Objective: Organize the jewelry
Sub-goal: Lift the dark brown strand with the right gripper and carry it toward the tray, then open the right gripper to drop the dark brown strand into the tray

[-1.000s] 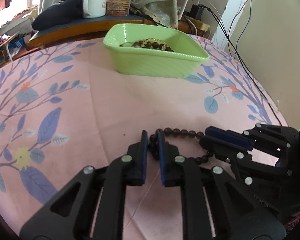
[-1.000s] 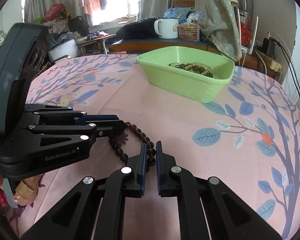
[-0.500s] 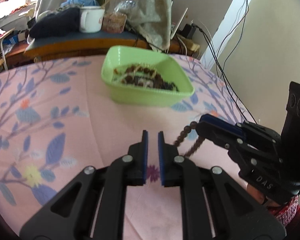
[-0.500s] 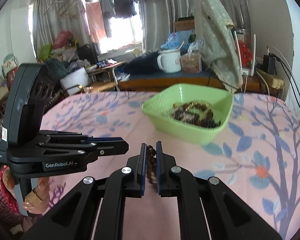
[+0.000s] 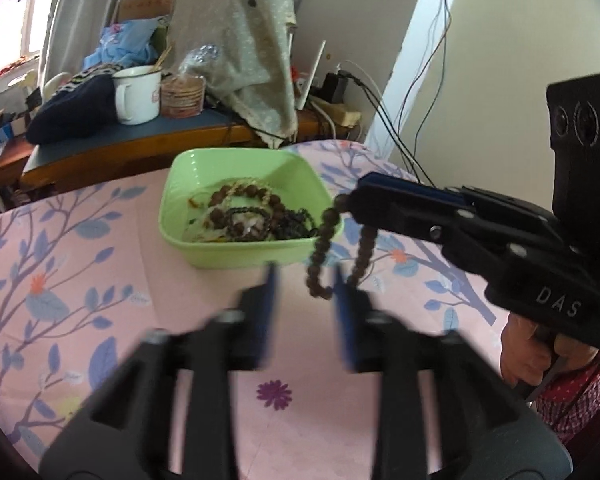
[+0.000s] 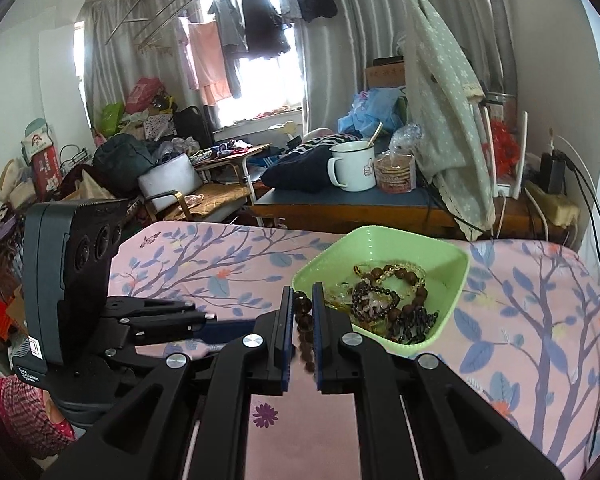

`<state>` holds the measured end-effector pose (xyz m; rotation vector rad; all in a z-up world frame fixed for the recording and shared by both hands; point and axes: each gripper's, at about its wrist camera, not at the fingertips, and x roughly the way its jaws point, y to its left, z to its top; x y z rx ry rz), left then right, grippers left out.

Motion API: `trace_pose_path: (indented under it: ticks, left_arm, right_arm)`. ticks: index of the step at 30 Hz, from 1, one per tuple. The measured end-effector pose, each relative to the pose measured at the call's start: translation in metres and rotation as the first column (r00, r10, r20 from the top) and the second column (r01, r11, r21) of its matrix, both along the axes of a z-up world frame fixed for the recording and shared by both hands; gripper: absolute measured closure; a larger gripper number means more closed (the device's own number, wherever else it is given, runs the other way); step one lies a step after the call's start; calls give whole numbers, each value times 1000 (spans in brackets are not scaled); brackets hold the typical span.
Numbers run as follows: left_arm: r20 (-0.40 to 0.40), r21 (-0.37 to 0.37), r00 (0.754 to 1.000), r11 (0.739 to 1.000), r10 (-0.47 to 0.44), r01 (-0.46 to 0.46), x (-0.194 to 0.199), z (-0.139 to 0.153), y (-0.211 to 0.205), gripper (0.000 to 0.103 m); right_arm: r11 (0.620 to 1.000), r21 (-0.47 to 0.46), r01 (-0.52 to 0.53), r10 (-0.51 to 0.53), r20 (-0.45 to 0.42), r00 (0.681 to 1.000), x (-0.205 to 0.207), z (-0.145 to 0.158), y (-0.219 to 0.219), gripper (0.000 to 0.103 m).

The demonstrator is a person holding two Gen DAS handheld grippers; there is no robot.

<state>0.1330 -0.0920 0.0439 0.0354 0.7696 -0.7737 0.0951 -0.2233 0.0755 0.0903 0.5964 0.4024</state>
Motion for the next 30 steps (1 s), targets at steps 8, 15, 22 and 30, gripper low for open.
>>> trace_pose_path:
  ticks: [8, 15, 22, 30]
  left_arm:
    - [75, -4, 997, 1000, -16, 16, -5, 8, -3, 50]
    - [123, -26, 990, 997, -68, 72, -14, 16, 3, 56]
    - [123, -29, 988, 995, -92, 96, -16, 17, -2, 94]
    - [153, -1, 986, 998, -69, 70, 5, 32, -5, 94]
  right_arm:
    - [999, -23, -46, 47, 23, 999, -10, 11, 13, 103]
    - [997, -38, -73, 76, 63, 995, -26, 25, 17, 103]
    - [997, -29, -68, 70, 84, 994, -27, 31, 13, 103]
    - [997, 66, -33, 29, 65, 997, 5, 31, -9, 103]
